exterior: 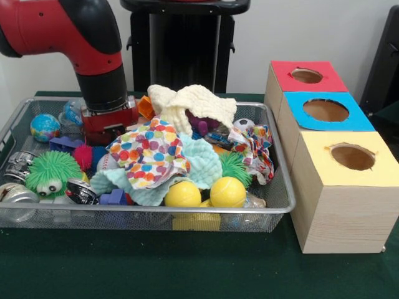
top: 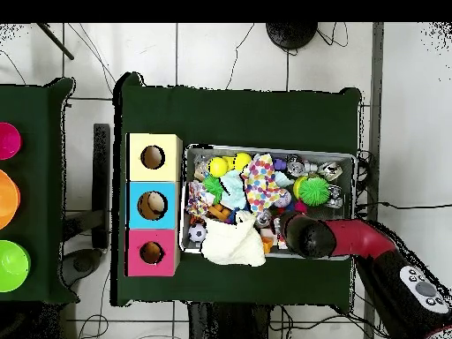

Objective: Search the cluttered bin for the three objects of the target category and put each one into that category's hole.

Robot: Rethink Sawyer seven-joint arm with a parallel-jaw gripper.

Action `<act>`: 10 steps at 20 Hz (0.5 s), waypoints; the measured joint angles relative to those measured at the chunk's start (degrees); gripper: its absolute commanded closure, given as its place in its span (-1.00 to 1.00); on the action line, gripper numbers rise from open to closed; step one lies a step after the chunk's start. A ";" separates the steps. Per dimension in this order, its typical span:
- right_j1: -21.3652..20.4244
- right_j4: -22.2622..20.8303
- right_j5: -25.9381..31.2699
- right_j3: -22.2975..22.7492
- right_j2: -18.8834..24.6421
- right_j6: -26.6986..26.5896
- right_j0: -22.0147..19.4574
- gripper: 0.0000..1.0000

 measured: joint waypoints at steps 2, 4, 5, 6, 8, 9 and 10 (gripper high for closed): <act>0.79 -0.28 -1.09 -0.58 0.02 0.00 -0.02 1.00; 1.16 -0.27 -1.84 -1.20 0.02 0.00 -0.01 1.00; 1.15 -0.27 -1.92 -1.30 0.02 0.00 -0.01 1.00; 1.17 -0.27 -1.92 -1.39 0.02 0.00 -0.01 1.00; 1.30 -0.26 -1.93 -1.49 0.04 0.00 -0.01 1.00; 1.37 -0.25 -1.93 -1.53 0.05 0.00 0.00 1.00; 1.44 -0.23 -1.94 -1.60 0.06 0.00 0.01 1.00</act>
